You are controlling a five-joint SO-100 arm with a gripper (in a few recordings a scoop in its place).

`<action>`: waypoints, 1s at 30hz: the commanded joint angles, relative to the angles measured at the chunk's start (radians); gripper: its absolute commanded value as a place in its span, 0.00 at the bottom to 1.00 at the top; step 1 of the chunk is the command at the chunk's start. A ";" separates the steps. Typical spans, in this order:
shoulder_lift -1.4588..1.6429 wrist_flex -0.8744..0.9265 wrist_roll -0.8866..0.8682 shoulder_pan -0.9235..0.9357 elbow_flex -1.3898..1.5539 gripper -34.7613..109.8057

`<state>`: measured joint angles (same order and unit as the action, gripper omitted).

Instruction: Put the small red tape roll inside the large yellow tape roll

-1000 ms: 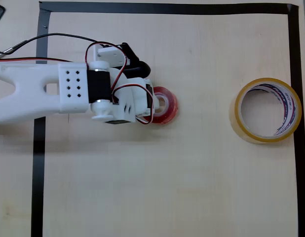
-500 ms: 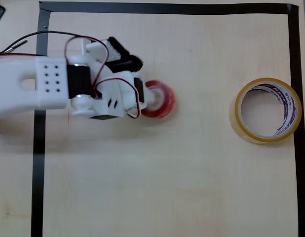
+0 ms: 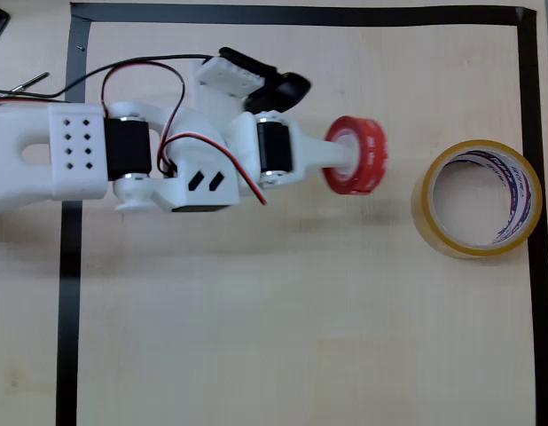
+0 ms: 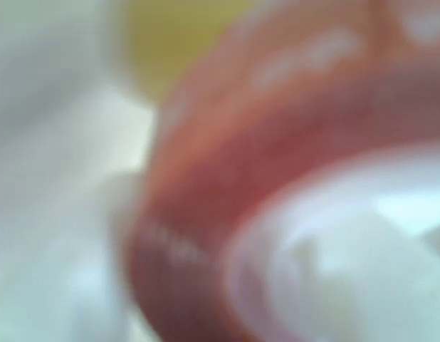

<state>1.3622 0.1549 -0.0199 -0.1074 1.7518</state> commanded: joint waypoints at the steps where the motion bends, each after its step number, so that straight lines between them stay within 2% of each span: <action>1: -0.003 -0.144 -0.028 0.029 -0.129 0.24; 12: -0.235 -0.265 -0.095 0.051 -0.402 0.24; 20: -0.485 -0.272 -0.095 0.029 -0.683 0.24; 27: -0.589 -0.270 -0.095 0.038 -0.795 0.24; 30: -0.595 -0.264 -0.095 0.044 -0.790 0.30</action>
<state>0.7010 -0.0629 -0.0844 -0.0660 1.0891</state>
